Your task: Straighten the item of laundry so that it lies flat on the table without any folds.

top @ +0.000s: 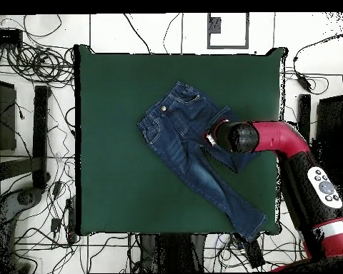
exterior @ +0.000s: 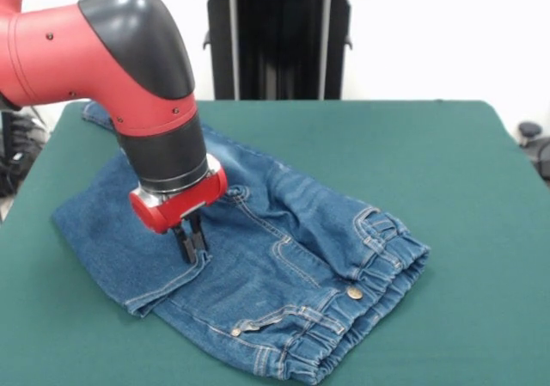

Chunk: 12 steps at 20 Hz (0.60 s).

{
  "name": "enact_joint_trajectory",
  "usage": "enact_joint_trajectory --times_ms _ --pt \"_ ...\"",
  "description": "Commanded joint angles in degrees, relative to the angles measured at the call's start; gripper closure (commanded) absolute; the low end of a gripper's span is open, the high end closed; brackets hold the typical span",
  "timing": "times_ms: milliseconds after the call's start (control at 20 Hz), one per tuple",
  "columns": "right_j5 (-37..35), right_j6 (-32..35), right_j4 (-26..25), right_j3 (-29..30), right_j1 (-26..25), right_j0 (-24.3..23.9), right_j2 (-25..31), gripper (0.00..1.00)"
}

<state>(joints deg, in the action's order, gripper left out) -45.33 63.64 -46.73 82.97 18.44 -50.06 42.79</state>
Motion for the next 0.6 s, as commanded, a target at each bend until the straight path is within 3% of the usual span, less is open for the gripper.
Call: enact_joint_trajectory --times_ms 50,300,600 --pt "-7.02 -11.74 -1.32 -1.77 -0.77 2.43 -3.07 1.00" --pt "-10.06 -8.91 -1.72 -1.03 4.04 2.85 -5.67 1.00" --pt "-13.89 -12.60 -6.77 -0.09 9.82 3.50 -10.31 1.00"
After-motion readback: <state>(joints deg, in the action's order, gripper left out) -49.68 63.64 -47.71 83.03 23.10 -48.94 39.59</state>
